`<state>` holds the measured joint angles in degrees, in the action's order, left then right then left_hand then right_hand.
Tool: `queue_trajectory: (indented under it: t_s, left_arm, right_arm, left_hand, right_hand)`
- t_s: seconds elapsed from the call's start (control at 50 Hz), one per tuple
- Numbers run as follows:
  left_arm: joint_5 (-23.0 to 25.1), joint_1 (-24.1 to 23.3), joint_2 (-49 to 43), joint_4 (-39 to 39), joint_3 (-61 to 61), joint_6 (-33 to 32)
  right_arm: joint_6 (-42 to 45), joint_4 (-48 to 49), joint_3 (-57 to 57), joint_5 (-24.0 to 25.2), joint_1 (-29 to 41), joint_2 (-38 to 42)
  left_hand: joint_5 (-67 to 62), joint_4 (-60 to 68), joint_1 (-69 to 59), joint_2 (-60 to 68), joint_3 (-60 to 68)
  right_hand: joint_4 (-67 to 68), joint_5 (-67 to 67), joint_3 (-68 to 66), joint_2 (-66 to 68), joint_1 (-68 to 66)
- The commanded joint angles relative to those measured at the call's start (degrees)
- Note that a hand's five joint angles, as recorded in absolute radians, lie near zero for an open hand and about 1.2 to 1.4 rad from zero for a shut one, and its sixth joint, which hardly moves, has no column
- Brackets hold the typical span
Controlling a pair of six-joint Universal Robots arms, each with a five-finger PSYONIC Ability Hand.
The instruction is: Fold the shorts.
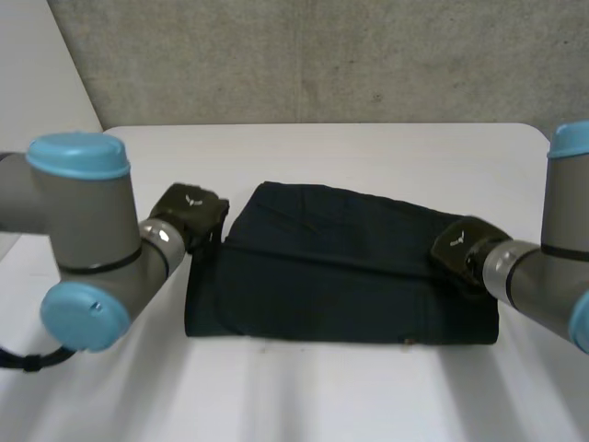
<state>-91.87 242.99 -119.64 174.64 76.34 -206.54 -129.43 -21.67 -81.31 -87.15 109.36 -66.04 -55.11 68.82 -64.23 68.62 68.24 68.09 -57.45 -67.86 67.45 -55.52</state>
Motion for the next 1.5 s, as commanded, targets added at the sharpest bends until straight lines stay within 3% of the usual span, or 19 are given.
queue_trajectory:
  t_s: [0.02, 0.22, 0.52, 0.54, 0.56, 0.58, 0.62, 0.72, 0.78, 0.88, 0.94, 1.02, 1.08, 1.2, 1.32, 1.4, 1.46, 1.5]
  left_arm:
    - [-0.15, -0.32, -9.28, 0.7, -16.11, 0.0]
    - [0.12, -1.2, -26.15, 2.46, -36.24, -0.01]
    - [1.17, -1.64, -43.03, 19.76, -52.52, -1.24]
    - [1.26, -1.64, -43.04, 19.95, -52.43, -1.23]
    - [1.61, -1.73, -43.04, 20.56, -52.17, -1.23]
    - [2.74, -2.08, -43.04, 20.91, -51.3, -1.15]
    - [3.89, -2.78, -42.95, 21.09, -50.06, -1.41]
    - [4.25, -5.24, -40.85, 21.71, -45.06, -1.59]
    - [4.25, -4.72, -34.36, 20.92, -39.7, -1.06]
    - [4.16, -3.49, -21.37, 20.74, -23.74, -0.62]
    - [4.25, -3.31, -15.55, 20.65, -16.68, -0.44]
    - [4.16, -3.4, -7.99, 20.65, -6.66, 1.04]
    - [4.16, -3.31, -2.62, 20.65, 0.2, 4.12]
    - [4.69, -3.14, 3.36, 20.74, 10.13, 11.06]
    - [4.69, -3.14, 4.24, 20.92, 13.84, 12.39]
    - [4.69, -2.7, 4.07, 21.01, 14.54, 12.48]
    - [4.69, -2.08, 3.98, 21.01, 14.72, 12.48]
    - [4.77, -1.73, 4.07, 21.01, 14.72, 12.56]
  right_arm:
    - [-1.09, 7.77, 6.94, -0.22, -0.03, 4.69]
    - [0.58, 22.8, 16.16, -4.17, -0.11, 17.15]
    - [3.92, 42.85, 28.57, -4.96, -0.29, 34.57]
    - [3.92, 43.38, 28.66, -4.79, -0.29, 34.75]
    - [3.4, 43.99, 28.66, -4.61, -0.47, 34.75]
    - [3.05, 44.26, 28.57, -4.44, -0.55, 34.58]
    - [1.82, 44.52, 28.13, -4.26, -0.56, 33.53]
    - [-12.2, 44.0, 23.32, -4.35, -1.43, 21.87]
    - [-19.0, 42.86, 19.18, -4.26, -3.19, 15.35]
    - [-26.83, 30.76, 10.4, -0.32, -5.91, 4.28]
    - [-28.42, 24.94, 6.87, 2.59, -6.97, 2.15]
    - [-31.66, 17.21, -0.67, 6.36, -8.99, 1.27]
    - [-32.81, 17.19, -4.46, 7.34, -9.61, 1.18]
    - [-33.17, 25.44, -10.97, 8.22, -10.22, 2.05]
    - [-32.55, 33.09, -12.3, 7.78, -10.93, 6.71]
    - [-31.85, 36.08, -11.42, 7.6, -11.19, 8.73]
    - [-30.18, 37.14, -10.89, 7.43, -11.72, 11.02]
    - [-28.7, 36.79, -10.37, 6.91, -12.24, 11.46]
  left_hand:
    - [-14.89, 11.18, -15.77, 11.38, 11.76]
    - [-14.89, 11.18, -15.77, 11.38, 11.76]
    - [-14.89, 11.18, -15.77, 11.38, 11.76]
    - [-14.58, 10.87, -15.46, 11.07, 11.45]
    - [-4.25, 0.54, -5.13, 0.74, 1.12]
    - [28.66, -32.37, 27.78, -32.17, -31.78]
    - [55.11, -58.82, 54.23, -58.62, -58.24]
    - [55.11, -58.82, 54.23, -58.62, -58.24]
    - [55.11, -58.82, 54.23, -58.62, -58.24]
    - [54.89, -58.61, 54.02, -58.41, -58.02]
    - [54.72, -58.44, 53.85, -58.24, -57.85]
    - [54.39, -58.1, 53.51, -57.9, -57.52]
    - [54.22, -57.93, 53.34, -57.73, -57.35]
    - [54.22, -57.93, 53.34, -57.73, -57.35]
    - [54.39, -58.1, 53.51, -57.9, -57.52]
    - [54.39, -58.1, 53.51, -57.9, -57.52]
    - [54.39, -58.1, 53.51, -57.9, -57.52]
    - [54.22, -57.93, 53.34, -57.73, -57.35]
  right_hand:
    - [11.91, -12.55, -12.14, 12.55, -24.48]
    - [11.91, -12.55, -12.14, 12.55, -24.48]
    - [11.91, -12.55, -12.14, 12.55, -24.48]
    - [1.98, -2.62, -2.21, 2.61, -14.54]
    - [-48.41, 47.77, 48.18, -47.78, 35.85]
    - [-58.09, 57.45, 57.86, -57.45, 45.52]
    - [-58.09, 57.45, 57.86, -57.45, 45.52]
    - [-58.09, 57.45, 57.86, -57.45, 45.52]
    - [-58.09, 57.45, 57.86, -57.45, 45.52]
    - [-58.09, 57.45, 57.86, -57.45, 45.52]
    - [-58.09, 57.45, 57.86, -57.45, 45.52]
    - [-52.65, 52.02, 52.42, -52.02, 40.09]
    - [-50.27, 49.63, 50.04, -49.64, 37.71]
    - [-44.72, 44.08, 44.49, -44.08, 32.15]
    - [-33.13, 32.49, 32.89, -32.49, 20.56]
    - [-20.02, 19.39, 19.79, -19.39, 7.46]
    - [11.38, -12.02, -11.61, 12.01, -23.94]
    - [11.91, -12.55, -12.14, 12.55, -24.48]
